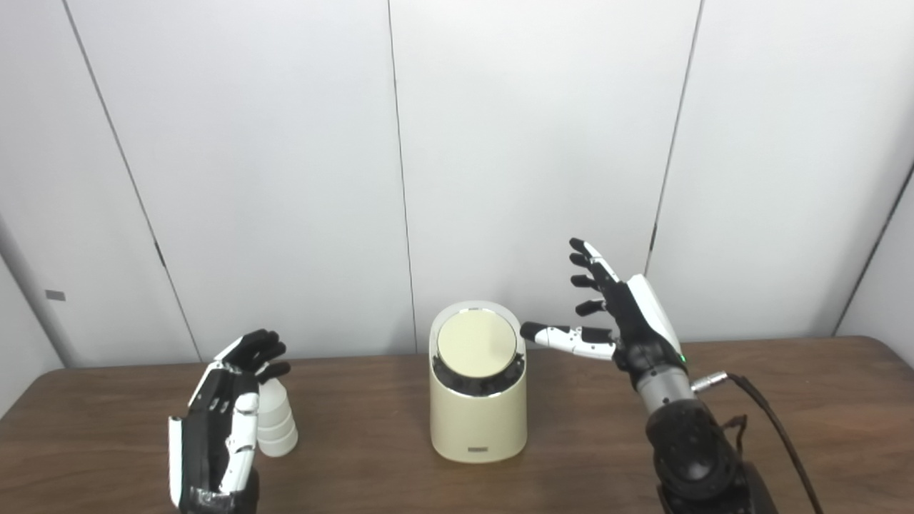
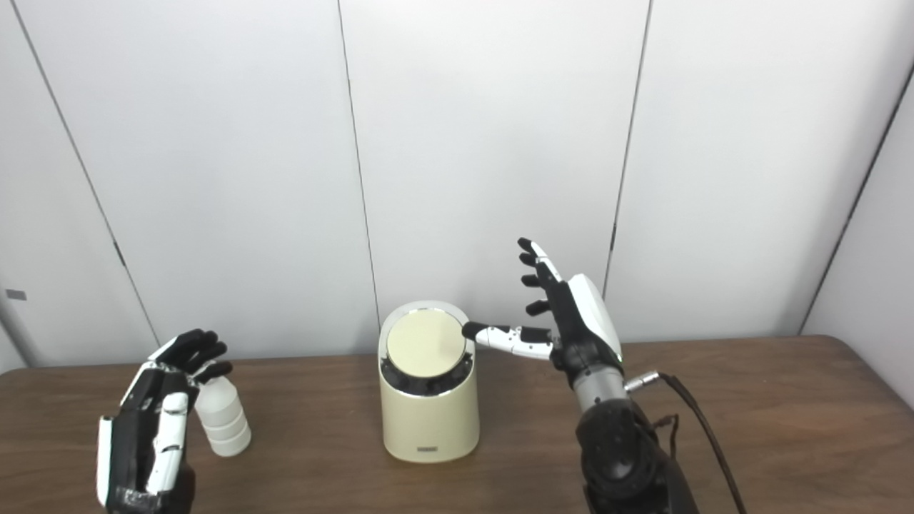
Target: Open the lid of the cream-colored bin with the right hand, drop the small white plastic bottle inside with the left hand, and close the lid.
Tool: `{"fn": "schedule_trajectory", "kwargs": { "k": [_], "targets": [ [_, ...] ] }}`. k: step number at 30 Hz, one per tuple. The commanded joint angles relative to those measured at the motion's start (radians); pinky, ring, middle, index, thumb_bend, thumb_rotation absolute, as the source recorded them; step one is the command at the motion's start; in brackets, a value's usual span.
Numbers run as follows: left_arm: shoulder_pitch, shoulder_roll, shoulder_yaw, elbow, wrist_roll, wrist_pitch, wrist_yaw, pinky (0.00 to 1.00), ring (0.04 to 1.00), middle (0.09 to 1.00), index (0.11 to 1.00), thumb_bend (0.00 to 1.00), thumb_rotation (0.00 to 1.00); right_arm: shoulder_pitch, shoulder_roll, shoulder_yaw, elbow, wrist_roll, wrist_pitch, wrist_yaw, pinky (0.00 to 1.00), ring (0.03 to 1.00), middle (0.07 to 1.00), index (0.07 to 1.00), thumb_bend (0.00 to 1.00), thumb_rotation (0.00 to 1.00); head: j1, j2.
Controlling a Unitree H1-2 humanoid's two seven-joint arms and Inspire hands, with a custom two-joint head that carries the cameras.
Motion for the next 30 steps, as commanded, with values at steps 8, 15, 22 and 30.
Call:
{"fn": "schedule_trajectory", "kwargs": {
  "k": [8,15,22,30],
  "targets": [
    [-0.045,-0.007,-0.011,-0.024,0.019,-0.029,0.005,0.67,0.748,0.764,0.743,0.25,0.56,-0.086,-0.02,0.047,0.091,-0.048,-0.001,-0.034,0.79,0.913,0.966,0.959,0.88,0.3,0.005,0.002],
    [-0.044,-0.012,-0.015,-0.027,0.013,-0.029,0.005,0.68,0.754,0.767,0.741,0.23,0.55,-0.102,-0.022,0.087,0.16,-0.123,0.017,-0.075,0.78,0.93,0.952,0.944,0.93,0.34,0.008,-0.001],
    [-0.043,-0.012,-0.016,-0.022,0.019,-0.029,0.008,0.68,0.756,0.767,0.745,0.24,0.55,-0.111,-0.02,0.113,0.215,-0.167,0.021,-0.122,0.78,0.935,0.954,0.949,1.0,0.46,0.011,-0.003],
    [-0.042,-0.013,-0.02,-0.024,0.027,-0.029,0.011,0.68,0.756,0.769,0.747,0.25,0.56,-0.124,-0.018,0.127,0.248,-0.176,0.008,-0.153,0.86,0.945,0.957,0.945,1.0,0.53,0.013,-0.002]
  ]
}}
